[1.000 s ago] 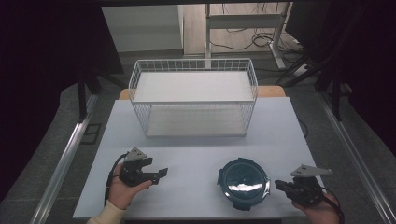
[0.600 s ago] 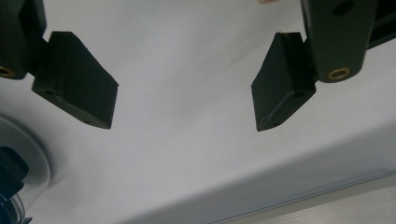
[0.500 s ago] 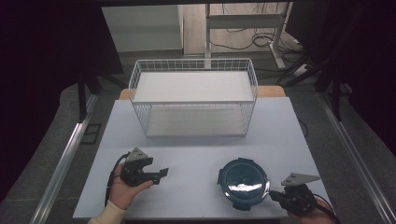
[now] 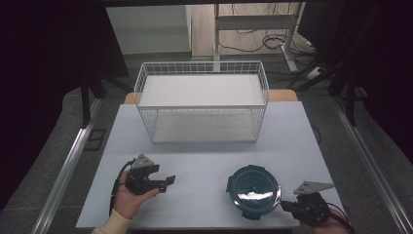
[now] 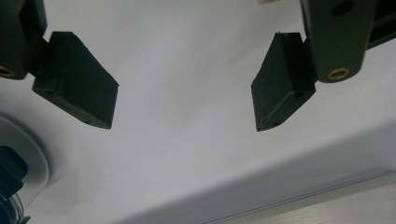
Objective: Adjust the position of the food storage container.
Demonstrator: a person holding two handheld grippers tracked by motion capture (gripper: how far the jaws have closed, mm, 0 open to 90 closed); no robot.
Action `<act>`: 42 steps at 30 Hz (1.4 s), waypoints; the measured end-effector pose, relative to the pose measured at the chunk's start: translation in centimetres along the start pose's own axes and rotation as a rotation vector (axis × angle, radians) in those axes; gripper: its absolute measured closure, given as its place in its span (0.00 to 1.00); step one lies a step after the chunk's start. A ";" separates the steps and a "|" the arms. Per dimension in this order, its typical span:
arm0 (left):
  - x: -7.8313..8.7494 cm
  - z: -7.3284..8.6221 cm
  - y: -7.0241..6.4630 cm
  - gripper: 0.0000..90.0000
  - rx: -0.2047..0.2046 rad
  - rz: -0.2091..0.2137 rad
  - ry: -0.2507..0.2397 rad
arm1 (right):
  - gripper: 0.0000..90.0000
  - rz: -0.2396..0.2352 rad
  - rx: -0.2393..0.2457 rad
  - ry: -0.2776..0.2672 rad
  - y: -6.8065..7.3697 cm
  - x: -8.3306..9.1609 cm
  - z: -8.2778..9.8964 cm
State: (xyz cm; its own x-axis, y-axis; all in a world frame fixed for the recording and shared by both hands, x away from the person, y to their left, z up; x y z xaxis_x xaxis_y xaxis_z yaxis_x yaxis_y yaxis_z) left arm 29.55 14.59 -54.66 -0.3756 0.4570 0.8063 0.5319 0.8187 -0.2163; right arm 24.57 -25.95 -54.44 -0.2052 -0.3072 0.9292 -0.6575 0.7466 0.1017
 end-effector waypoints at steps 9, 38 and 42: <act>-0.1 0.0 0.0 0.25 -0.002 0.000 0.004 | 1.00 -0.007 -0.003 -0.006 0.0 0.0 -0.1; -0.1 0.1 0.1 0.25 0.001 0.001 0.006 | 1.00 0.001 0.014 -0.009 1.7 -1.7 -3.7; -0.1 0.1 0.2 0.25 0.004 0.001 0.006 | 1.00 0.003 0.022 -0.006 2.0 -2.1 -4.5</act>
State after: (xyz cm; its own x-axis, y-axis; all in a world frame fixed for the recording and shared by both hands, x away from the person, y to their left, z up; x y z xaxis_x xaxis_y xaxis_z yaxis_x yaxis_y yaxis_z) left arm 29.63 14.76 -54.82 -0.3706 0.4556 0.8093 0.5288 0.8199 -0.2194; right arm 27.00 -21.18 -54.55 -0.2119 -0.3083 0.9274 -0.6724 0.7346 0.0906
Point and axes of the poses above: each handheld gripper's, and its own axes: x roughly backward along the jaws, z roughly out of its underside, y roughly to its left, the point moved 8 cm from there along -x, roughly forward along the jaws, and after that the axes turned 14 degrees about y, right-handed, at the moved point
